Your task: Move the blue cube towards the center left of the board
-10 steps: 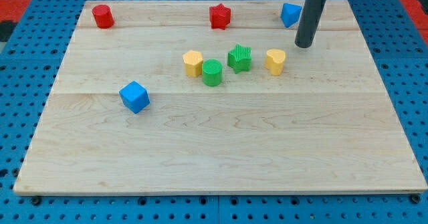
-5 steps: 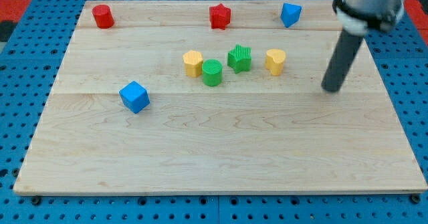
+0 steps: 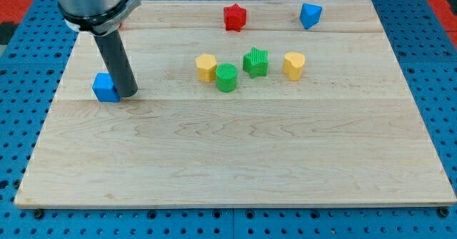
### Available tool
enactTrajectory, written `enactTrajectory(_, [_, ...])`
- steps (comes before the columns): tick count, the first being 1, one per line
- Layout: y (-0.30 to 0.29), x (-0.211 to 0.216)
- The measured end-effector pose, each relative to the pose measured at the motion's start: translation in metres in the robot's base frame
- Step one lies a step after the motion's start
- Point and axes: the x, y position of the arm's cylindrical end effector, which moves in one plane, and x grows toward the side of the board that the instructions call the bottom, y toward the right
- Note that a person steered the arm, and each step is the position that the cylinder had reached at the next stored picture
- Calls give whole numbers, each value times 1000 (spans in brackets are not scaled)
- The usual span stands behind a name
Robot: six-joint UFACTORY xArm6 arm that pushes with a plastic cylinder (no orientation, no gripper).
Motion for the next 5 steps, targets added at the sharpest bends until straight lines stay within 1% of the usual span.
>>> enactTrajectory(1, [24, 28])
enactTrajectory(2, [-29, 31])
enactTrajectory(3, [-41, 5])
enactTrajectory(5, [17, 13])
